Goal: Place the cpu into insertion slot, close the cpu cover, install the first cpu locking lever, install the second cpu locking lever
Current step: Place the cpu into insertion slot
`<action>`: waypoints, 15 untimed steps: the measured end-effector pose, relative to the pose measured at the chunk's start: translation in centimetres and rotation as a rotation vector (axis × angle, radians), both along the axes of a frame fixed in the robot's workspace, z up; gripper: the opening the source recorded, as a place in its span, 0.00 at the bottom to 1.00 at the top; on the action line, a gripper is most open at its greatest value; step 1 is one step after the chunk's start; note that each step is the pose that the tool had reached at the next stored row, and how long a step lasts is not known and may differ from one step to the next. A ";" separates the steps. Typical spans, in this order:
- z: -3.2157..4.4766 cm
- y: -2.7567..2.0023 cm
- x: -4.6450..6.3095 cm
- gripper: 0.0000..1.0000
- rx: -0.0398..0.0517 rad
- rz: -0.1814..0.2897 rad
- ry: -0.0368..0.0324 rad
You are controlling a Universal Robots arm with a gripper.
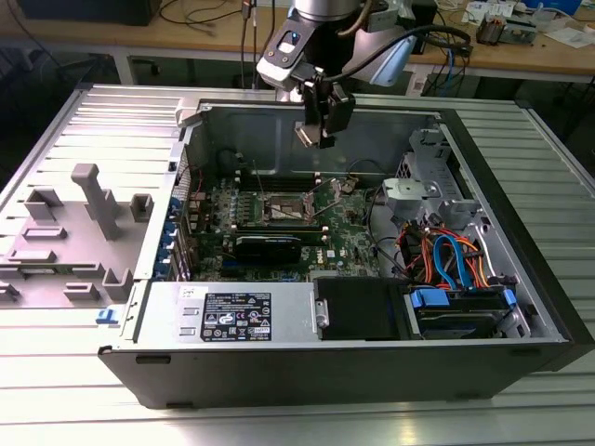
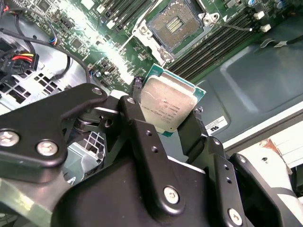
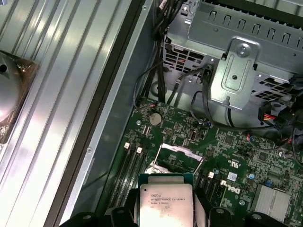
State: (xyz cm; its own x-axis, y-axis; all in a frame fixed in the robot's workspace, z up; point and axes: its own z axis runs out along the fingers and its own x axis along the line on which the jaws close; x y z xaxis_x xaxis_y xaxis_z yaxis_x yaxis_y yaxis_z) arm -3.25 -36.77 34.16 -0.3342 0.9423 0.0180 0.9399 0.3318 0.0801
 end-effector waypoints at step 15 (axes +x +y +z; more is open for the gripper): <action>-0.51 0.00 -0.1 0.55 -0.0023 -0.155 0.0016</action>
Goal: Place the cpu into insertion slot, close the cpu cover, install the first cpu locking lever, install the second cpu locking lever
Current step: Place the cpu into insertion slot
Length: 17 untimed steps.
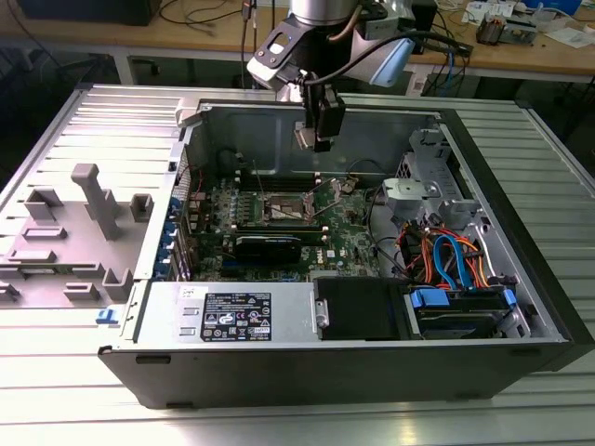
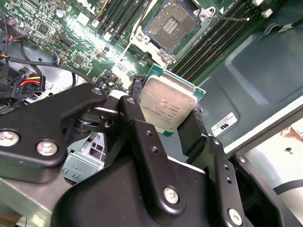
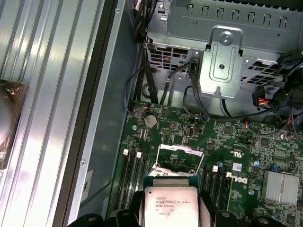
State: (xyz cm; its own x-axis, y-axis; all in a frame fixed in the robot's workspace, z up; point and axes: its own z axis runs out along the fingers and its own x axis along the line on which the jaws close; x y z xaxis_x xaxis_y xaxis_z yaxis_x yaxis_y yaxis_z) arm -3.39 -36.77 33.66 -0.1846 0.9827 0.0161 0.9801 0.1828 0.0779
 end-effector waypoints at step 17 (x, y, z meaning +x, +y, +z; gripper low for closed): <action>-0.13 0.00 0.0 0.55 -0.0001 -0.060 0.0000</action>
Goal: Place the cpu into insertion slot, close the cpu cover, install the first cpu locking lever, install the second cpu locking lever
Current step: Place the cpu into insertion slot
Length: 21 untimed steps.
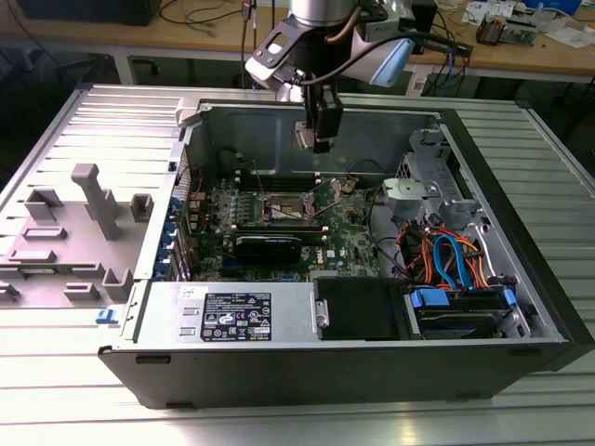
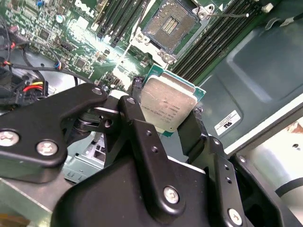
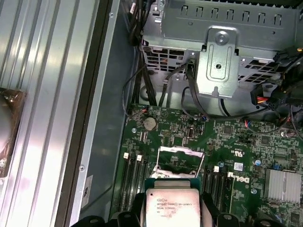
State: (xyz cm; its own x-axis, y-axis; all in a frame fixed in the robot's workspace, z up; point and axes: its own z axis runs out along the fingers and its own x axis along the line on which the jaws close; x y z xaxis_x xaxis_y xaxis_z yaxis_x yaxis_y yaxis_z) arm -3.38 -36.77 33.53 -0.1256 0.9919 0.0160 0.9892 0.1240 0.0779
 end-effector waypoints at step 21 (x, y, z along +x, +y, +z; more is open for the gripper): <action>-0.72 0.00 0.0 0.55 0.0000 -0.306 0.0000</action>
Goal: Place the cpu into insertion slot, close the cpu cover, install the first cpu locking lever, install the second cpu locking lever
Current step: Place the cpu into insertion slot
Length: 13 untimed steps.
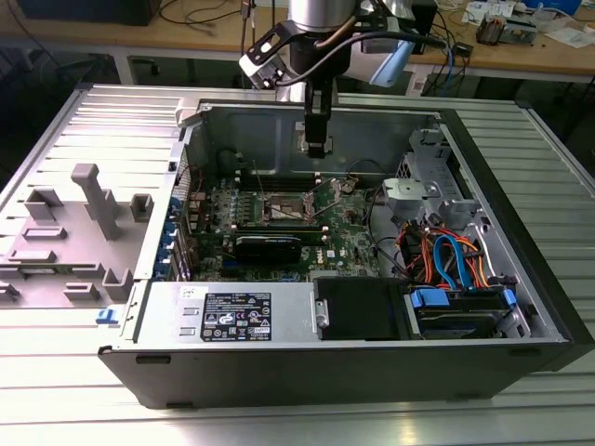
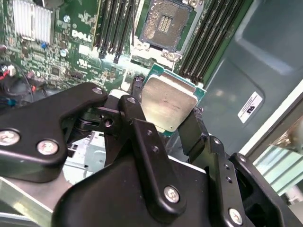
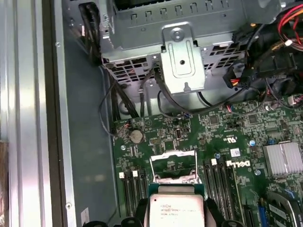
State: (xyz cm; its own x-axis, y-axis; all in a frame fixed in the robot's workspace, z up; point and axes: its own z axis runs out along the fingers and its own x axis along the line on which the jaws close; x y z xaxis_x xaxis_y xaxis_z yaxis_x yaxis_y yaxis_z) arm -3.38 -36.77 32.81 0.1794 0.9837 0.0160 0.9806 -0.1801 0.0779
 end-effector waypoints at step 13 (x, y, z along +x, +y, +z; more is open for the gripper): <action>-0.67 -0.29 -0.9 0.55 0.0226 0.079 -0.0006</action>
State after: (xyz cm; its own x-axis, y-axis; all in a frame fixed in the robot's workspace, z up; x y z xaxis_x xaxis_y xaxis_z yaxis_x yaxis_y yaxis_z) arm -4.28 -37.06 32.13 0.1012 0.9941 0.0385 0.9917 -0.1038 0.0753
